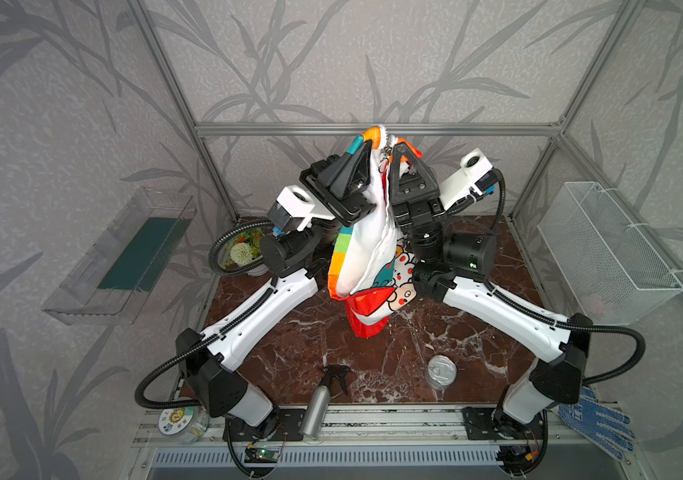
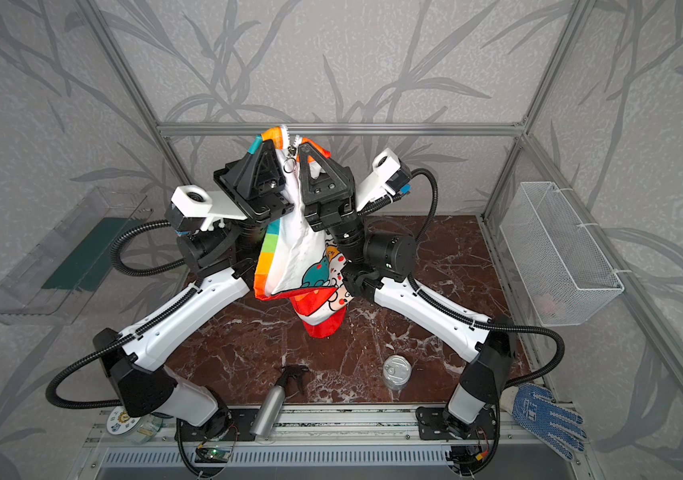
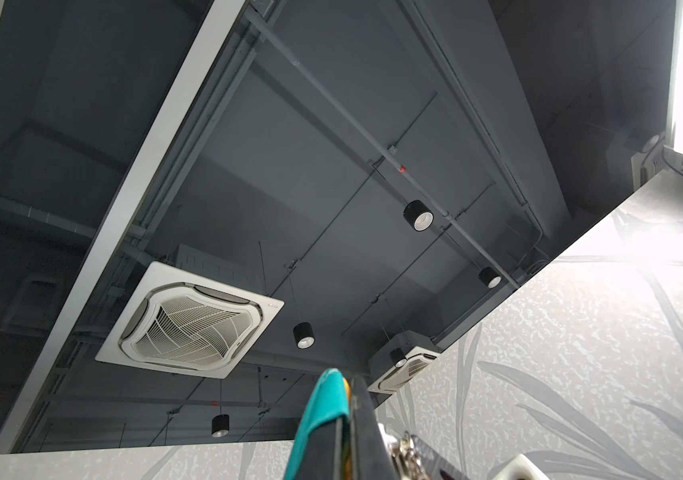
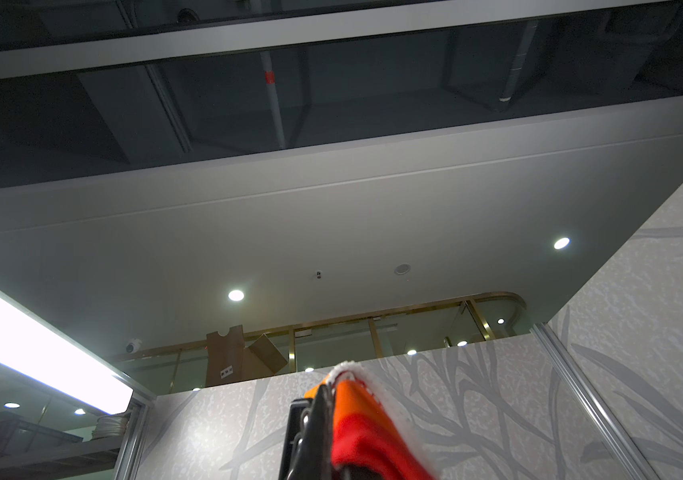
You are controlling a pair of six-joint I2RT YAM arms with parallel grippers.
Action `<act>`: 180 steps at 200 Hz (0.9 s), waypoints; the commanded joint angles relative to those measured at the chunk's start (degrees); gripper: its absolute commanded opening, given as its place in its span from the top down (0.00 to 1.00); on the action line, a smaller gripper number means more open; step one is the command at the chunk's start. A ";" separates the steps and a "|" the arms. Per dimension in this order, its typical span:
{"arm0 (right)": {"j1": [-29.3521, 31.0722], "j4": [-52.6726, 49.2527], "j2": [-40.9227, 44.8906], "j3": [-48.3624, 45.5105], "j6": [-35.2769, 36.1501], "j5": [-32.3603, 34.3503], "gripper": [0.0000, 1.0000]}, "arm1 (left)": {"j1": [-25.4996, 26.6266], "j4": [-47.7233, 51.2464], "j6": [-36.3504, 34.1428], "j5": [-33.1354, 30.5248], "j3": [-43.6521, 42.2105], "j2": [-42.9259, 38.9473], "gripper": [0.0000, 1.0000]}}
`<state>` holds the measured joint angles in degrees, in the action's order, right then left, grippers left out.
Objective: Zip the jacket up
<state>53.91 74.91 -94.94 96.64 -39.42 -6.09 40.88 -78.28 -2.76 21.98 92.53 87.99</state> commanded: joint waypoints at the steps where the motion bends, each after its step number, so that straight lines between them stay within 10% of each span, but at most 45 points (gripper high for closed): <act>1: 0.36 2.24 -0.07 1.17 -0.43 0.54 1.00 | 0.34 -2.92 -1.15 0.44 1.08 -0.09 1.00; 180: 0.40 2.96 0.06 -0.11 -0.40 0.95 1.00 | 0.34 -2.91 -1.98 0.24 0.46 -1.69 1.00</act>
<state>53.91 75.13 -94.96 96.60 -39.44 -5.41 40.88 -78.30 -3.07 21.98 92.53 87.94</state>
